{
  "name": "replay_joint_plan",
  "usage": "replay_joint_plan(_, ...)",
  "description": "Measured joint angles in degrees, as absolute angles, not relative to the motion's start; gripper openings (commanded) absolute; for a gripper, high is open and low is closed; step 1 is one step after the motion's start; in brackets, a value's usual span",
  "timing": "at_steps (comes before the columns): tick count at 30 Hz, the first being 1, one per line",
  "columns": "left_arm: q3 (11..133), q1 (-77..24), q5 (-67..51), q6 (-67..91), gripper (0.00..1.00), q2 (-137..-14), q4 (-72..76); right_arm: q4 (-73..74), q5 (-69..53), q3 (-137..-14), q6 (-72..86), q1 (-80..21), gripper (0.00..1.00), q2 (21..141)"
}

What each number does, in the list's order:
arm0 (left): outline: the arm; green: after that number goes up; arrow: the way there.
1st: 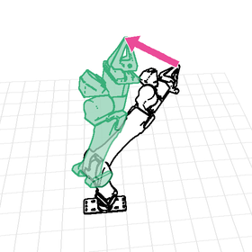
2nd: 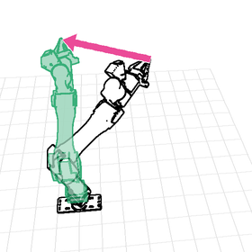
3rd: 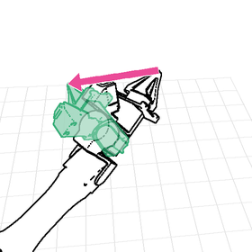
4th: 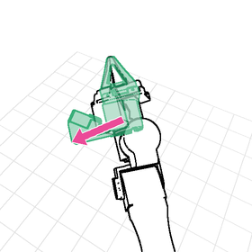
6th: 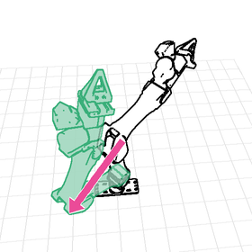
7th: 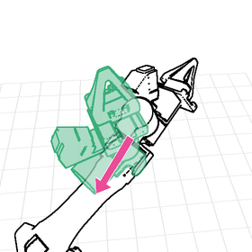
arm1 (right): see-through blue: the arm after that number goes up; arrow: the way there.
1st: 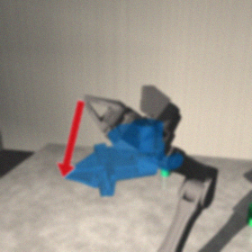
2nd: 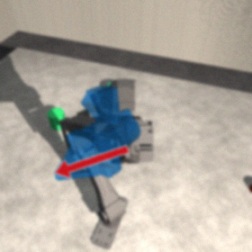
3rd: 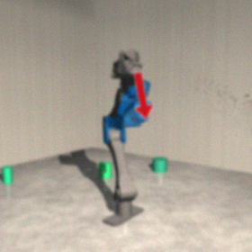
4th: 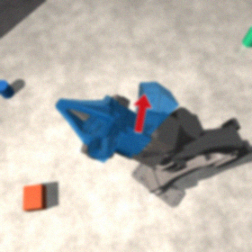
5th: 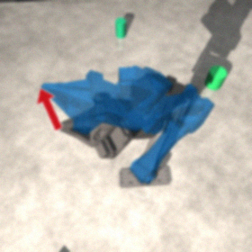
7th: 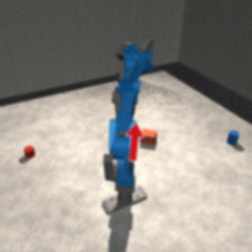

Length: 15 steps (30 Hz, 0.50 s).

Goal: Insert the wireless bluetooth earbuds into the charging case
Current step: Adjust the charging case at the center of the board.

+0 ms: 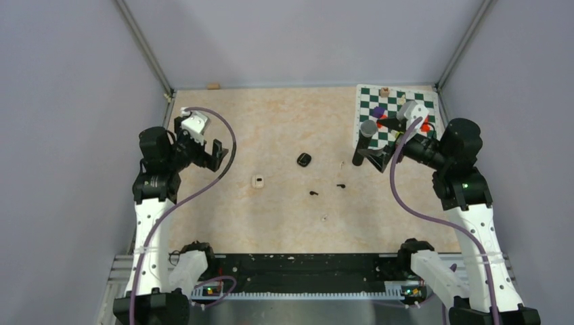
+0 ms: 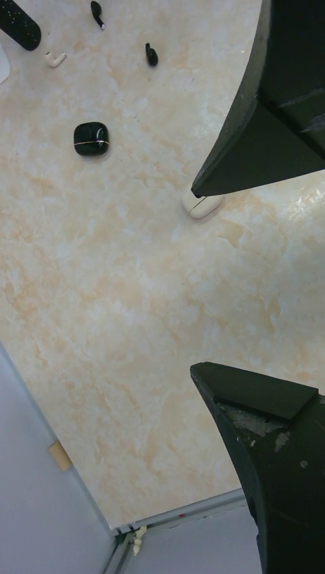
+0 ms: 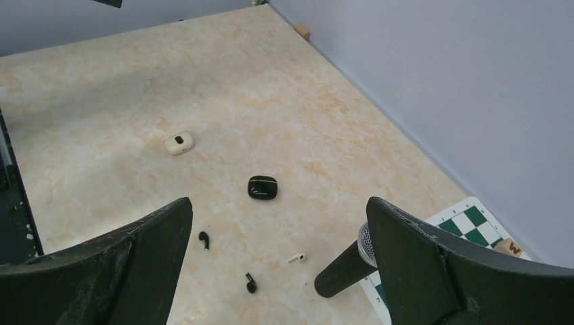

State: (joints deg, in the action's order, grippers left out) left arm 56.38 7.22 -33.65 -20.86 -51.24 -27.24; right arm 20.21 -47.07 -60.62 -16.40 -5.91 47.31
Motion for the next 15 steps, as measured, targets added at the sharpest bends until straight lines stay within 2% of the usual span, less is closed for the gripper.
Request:
replay_joint_plan(7,51.62,7.22,-35.29,-22.22,0.99,-50.3,-26.5,23.66,-47.9,-60.88,-20.21,-8.25,0.97,49.01)
replay_joint_plan(15,48.12,7.25,-36.64,-21.89,0.99,-50.81,-25.54,25.89,-35.79,-57.17,-26.41,-25.74,0.92,56.58)
